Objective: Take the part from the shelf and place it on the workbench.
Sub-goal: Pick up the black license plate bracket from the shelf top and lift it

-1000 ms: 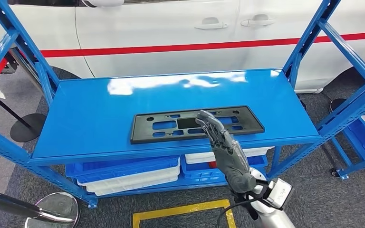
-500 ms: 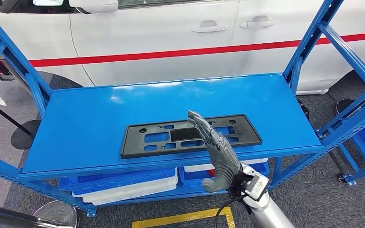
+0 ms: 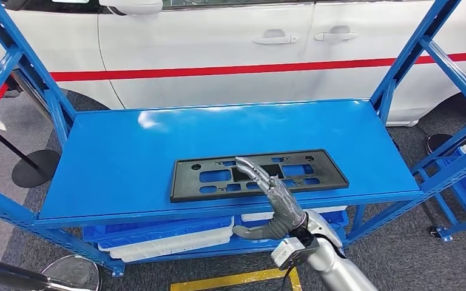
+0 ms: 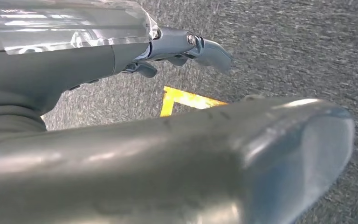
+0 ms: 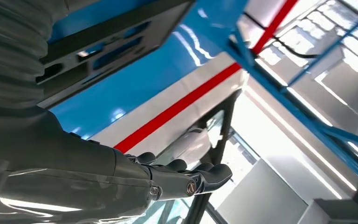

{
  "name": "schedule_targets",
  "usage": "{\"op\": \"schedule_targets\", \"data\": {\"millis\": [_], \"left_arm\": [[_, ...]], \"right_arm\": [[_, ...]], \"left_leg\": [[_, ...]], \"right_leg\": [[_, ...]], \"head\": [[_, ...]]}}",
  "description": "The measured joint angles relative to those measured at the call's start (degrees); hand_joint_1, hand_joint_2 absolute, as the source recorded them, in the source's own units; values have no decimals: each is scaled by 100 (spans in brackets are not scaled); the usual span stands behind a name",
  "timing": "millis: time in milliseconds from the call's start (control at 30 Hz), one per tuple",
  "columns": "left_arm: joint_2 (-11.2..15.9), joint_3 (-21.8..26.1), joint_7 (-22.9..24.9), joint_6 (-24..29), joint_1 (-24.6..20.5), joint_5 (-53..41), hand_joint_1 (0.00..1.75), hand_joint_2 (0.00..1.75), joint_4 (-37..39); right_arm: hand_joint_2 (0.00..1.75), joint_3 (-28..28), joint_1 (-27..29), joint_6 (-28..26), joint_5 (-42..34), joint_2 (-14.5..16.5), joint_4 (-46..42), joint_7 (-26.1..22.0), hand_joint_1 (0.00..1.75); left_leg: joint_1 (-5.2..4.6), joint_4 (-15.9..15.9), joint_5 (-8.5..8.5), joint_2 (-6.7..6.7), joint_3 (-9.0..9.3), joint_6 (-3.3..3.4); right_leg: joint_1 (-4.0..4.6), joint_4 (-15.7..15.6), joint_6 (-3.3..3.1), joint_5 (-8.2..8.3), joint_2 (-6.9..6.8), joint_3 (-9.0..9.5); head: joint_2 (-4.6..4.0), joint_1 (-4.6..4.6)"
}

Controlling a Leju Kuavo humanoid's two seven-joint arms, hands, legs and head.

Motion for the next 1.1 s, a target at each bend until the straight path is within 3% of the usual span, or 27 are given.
{"op": "schedule_targets", "data": {"millis": [67,133,233,300,400,433,467,500,600,667,767,800,833,900,933,967,1000,1033,1100], "left_arm": [[-4,1,-4,-15,-1,-3,0,0,0],[-10,-1,-22,-45,-5,-22,0,0,0],[-12,-2,-83,-93,-7,-81,0,0,0],[-9,-2,-117,-104,-6,-104,0,0,0],[-8,-3,-137,-105,5,-116,0,0,0],[-8,-4,-140,-106,12,-121,0,0,0],[-8,-4,-145,-105,18,-126,0,0,0],[-6,-4,-152,-104,21,-131,0,0,0],[1,-4,-180,-97,11,-140,0,0,0],[1,-4,-191,-91,7,-140,0,0,0],[-3,-4,-200,-76,33,-145,0,0,0],[-4,-5,-205,-73,36,-151,0,0,0],[-6,-5,-215,-70,34,-160,0,0,0],[-5,-7,-237,-69,29,-181,0,0,0],[-4,-7,-245,-72,30,-193,0,0,0],[-3,-8,-249,-75,32,-204,0,0,0],[-3,-10,-250,-79,35,-213,0,0,0],[-2,-12,-250,-83,37,-219,0,0,0],[-3,-24,-250,-92,33,-228,0,0,0]], "right_arm": [[175,-7,-4,-244,386,-33,106,43,0],[175,-4,-5,-493,771,-46,184,139,0],[175,38,43,-974,1480,-43,302,351,0],[175,98,73,-1246,1865,-33,376,482,0],[175,249,90,-1597,2363,34,546,703,0],[175,308,95,-1693,2516,74,615,769,0],[175,370,96,-1789,2657,120,690,836,0],[175,433,93,-1876,2762,175,767,891,0],[175,609,44,-2060,2944,336,977,994,0],[175,691,0,-2091,2976,417,1082,1012,0],[175,769,-87,-2143,2963,551,1253,1014,0],[175,791,-134,-2177,2949,598,1322,1014,0],[175,814,-193,-2215,2927,646,1401,1014,0],[175,866,-336,-2275,2857,749,1596,1014,0],[175,890,-396,-2291,2818,802,1696,1014,0],[175,908,-445,-2299,2784,850,1788,1014,0],[175,921,-491,-2302,2758,893,1866,1014,0],[175,930,-545,-2306,2735,937,1938,1014,0],[175,946,-681,-2320,2708,1023,2053,1014,0]], "left_leg": [[-9,3,-12,-8,20,-12],[-20,9,-26,-10,21,-50],[-12,12,-45,-3,24,-137],[-8,222,-193,-1,-49,-191],[19,1272,-725,0,-531,-263],[29,1564,-816,1,-677,-283],[38,1668,-798,1,-735,-297],[47,1532,-665,2,-677,-308],[59,456,-148,10,-163,-293],[47,99,-71,4,-3,-230],[40,53,-46,-3,0,-123],[47,34,-30,0,3,-91],[54,18,-14,3,2,-65],[47,15,-4,10,-18,-42],[43,17,-3,12,-26,-39],[40,17,-3,11,-28,-39],[39,19,-3,6,-25,-40],[39,19,-5,0,-14,-43],[29,26,-14,-6,5,-67]], "right_leg": [[21,-839,-60,391,-2,417],[60,-1413,-113,566,-8,693],[68,-1528,-161,579,-10,738],[34,-1594,-215,604,-23,786],[28,-1616,-262,607,-35,807],[29,-1610,-264,604,-34,804],[28,-1602,-264,601,-32,802],[26,-1588,-257,594,-29,802],[28,-1503,-203,541,-21,788],[45,-1454,-147,517,-22,761],[40,-1424,-64,497,-20,739],[31,-1327,-35,418,-19,699],[20,-1118,-8,278,-18,606],[-1,-371,28,-110,-19,258],[-6,-11,37,-242,-20,86],[-9,194,39,-273,-20,-12],[-9,165,32,-186,-20,4],[-7,-99,14,-5,-19,135],[13,-930,-46,370,-19,547]], "head": [[0,0],[0,0],[0,-1],[0,0],[0,-1],[0,-2],[0,-2],[0,-2],[0,-2],[0,-1],[0,0],[0,0],[0,0],[0,1],[0,1],[0,1],[0,1],[0,1],[0,1]]}}
